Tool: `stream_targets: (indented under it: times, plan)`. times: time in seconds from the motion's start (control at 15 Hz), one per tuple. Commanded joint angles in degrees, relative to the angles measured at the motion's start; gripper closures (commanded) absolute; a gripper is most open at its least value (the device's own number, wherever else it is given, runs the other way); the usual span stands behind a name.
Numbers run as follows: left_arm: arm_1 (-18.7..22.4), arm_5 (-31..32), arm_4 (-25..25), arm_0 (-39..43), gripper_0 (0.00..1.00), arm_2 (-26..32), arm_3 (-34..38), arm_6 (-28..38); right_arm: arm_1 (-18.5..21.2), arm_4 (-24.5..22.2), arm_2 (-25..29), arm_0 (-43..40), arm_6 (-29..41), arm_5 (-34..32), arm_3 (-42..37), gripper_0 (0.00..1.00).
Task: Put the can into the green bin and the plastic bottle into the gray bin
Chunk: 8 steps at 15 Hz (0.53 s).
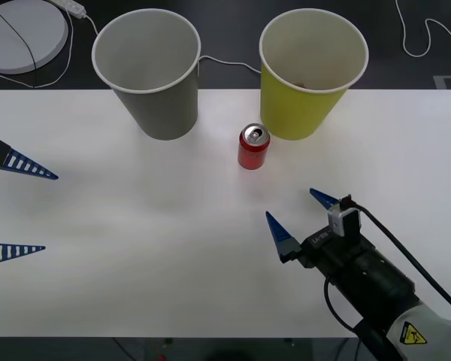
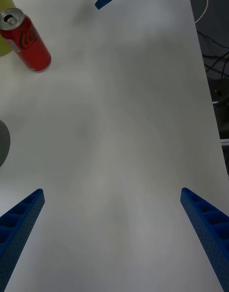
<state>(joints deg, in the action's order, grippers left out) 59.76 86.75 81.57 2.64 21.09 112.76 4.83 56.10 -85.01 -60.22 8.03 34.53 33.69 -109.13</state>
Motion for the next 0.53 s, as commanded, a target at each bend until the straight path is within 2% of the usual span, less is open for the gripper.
stream_targets:
  times: [0.07, 0.2, 0.53]
  plan:
    - [0.0, 0.0, 0.0, 0.0, 0.0, 0.0, 0.0, 0.0, -3.4, -3.7, -3.1, 3.8, 4.0, 2.2, 5.1, 0.0]
    - [0.0, 0.0, 0.0, 0.0, 0.0, 0.0, 0.0, 0.0, -6.4, -4.1, -5.9, 6.7, 4.6, 5.1, 9.2, 0.0]
    - [0.0, 0.0, 0.0, 0.0, 0.0, 0.0, 0.0, 0.0, -12.2, -4.2, -6.0, 10.4, 5.5, 5.4, 16.6, 0.0]
